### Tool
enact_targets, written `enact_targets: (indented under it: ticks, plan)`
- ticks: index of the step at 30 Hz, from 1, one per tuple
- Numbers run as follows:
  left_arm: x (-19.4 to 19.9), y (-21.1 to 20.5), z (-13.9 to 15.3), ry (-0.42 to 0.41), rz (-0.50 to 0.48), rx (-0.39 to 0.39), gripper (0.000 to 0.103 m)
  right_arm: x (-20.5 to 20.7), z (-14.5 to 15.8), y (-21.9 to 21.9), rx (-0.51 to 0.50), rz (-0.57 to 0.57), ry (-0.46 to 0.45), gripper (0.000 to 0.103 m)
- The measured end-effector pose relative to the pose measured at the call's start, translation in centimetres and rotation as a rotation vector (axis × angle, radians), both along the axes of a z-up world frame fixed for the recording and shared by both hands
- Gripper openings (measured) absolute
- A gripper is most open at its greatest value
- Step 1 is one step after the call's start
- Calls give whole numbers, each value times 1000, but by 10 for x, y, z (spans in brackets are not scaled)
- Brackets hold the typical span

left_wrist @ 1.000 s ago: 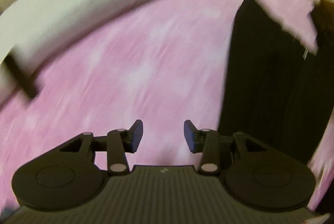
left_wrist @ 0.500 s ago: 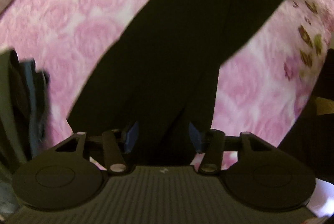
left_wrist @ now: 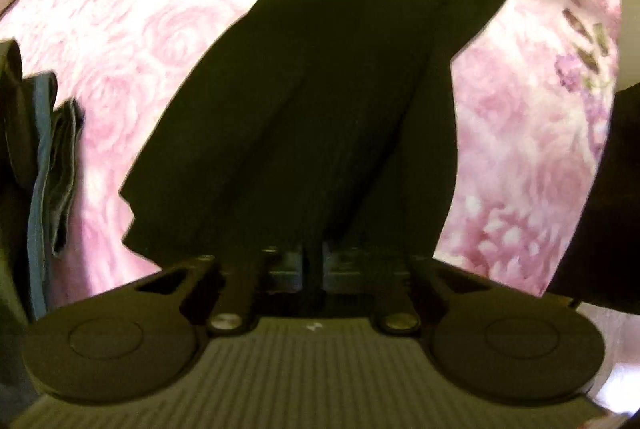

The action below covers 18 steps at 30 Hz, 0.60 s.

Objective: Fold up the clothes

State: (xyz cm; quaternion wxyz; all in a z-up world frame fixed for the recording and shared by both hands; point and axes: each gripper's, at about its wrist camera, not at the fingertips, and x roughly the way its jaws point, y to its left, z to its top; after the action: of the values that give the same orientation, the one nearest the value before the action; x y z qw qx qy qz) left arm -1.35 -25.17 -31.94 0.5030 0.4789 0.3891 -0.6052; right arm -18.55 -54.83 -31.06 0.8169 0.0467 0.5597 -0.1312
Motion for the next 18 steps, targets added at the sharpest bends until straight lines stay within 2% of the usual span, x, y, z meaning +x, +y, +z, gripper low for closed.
enact_targets:
  ticks: [3,7,9,12,18]
  plan:
    - [16,-5,25,6,32,-39,2,4,-4,-9,-72,99,37,79]
    - [37,-14,57,-15,83,-85,2,3,-14,-28,-195,346,99,79]
    - [43,-21,67,-43,102,-100,2,1,-21,-41,-212,448,133,79]
    - [48,-33,71,-75,117,-93,2,0,-32,-63,-234,556,174,79]
    - [46,-41,66,-102,147,-37,2,18,-51,-117,-217,698,258,79]
